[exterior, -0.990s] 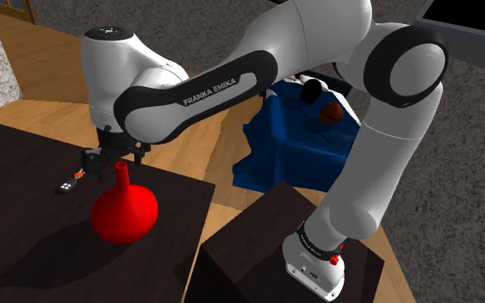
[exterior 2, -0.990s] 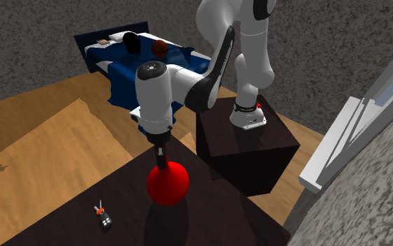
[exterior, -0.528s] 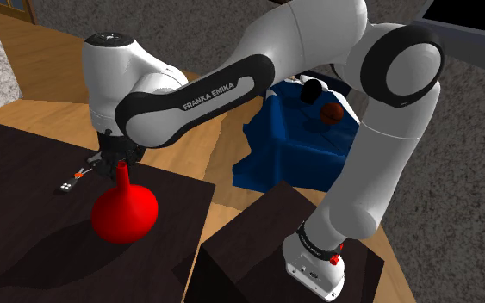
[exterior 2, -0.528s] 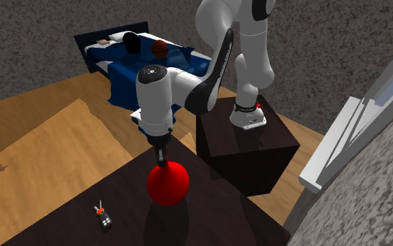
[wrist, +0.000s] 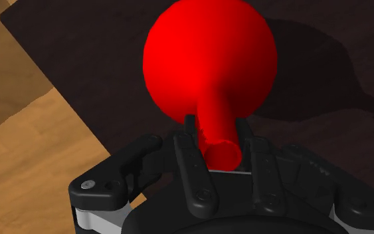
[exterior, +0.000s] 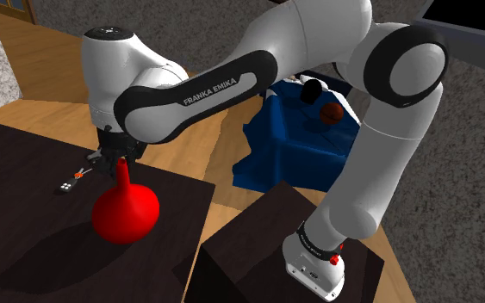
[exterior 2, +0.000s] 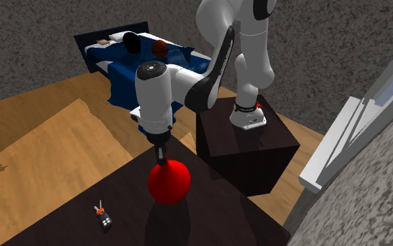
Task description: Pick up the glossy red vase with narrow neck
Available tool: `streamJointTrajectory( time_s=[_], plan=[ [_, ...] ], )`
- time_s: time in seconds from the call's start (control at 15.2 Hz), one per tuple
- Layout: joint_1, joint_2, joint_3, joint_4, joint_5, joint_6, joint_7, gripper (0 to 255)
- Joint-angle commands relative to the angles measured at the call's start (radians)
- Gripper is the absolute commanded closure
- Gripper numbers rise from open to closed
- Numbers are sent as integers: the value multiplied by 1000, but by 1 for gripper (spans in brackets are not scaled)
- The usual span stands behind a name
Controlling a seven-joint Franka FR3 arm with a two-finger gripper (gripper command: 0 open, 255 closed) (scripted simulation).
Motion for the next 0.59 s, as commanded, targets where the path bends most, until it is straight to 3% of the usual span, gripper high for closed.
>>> streamJointTrajectory(
  time_s=[0.0, 0.53],
  plan=[
    [-3, -16, 4, 12, 13, -24, -9, 255],
    [-11, -64, 13, 67, 52, -119, -38, 255]
  ],
)
